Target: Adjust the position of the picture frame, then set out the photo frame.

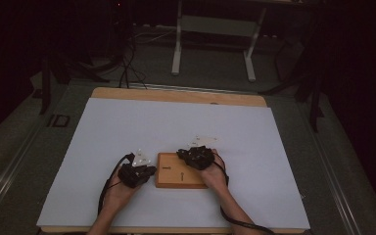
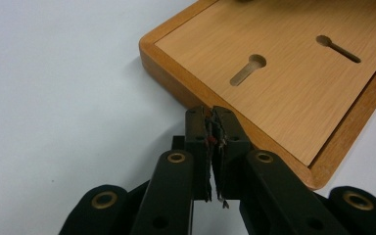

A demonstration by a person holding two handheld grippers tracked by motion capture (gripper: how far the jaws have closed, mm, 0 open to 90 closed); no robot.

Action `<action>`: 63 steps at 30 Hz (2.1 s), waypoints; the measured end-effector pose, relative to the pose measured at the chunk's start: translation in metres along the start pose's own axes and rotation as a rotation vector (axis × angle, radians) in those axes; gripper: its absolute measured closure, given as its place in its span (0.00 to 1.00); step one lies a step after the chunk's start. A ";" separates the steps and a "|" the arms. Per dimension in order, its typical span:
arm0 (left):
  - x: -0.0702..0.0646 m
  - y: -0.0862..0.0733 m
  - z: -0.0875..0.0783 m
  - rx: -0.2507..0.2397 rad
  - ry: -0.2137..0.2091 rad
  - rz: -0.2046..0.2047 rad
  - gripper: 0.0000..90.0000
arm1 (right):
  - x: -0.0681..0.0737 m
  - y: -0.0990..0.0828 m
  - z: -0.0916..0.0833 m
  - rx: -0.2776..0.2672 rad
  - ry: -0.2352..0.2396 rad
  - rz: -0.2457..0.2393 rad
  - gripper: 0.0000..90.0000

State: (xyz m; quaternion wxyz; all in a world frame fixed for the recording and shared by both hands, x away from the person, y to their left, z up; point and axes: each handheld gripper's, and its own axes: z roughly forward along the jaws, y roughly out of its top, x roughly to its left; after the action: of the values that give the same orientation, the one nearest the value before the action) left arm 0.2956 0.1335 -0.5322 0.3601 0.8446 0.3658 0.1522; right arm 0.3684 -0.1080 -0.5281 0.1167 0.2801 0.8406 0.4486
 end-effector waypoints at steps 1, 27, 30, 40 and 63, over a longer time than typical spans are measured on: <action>0.000 0.000 0.000 -0.001 0.001 0.000 0.95 | 0.000 0.000 0.000 0.001 0.000 0.000 0.93; 0.004 0.001 -0.002 -0.062 0.018 -0.006 0.86 | -0.002 -0.005 -0.035 0.018 0.029 -0.062 0.61; 0.005 0.003 -0.002 -0.069 0.014 -0.008 0.85 | -0.004 -0.010 -0.044 0.013 0.019 -0.068 0.61; 0.003 0.011 -0.008 -0.133 -0.008 -0.007 0.81 | -0.011 -0.027 -0.068 0.002 -0.015 -0.044 0.61; 0.000 0.050 0.019 -0.129 -0.097 0.011 0.75 | -0.024 -0.061 -0.105 0.006 -0.078 0.026 0.63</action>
State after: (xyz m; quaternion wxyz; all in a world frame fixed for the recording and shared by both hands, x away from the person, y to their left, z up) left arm 0.3310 0.1008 -0.5093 0.4301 0.8281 0.3327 0.1362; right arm 0.3182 -0.2212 -0.5197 0.1427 0.3085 0.8331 0.4363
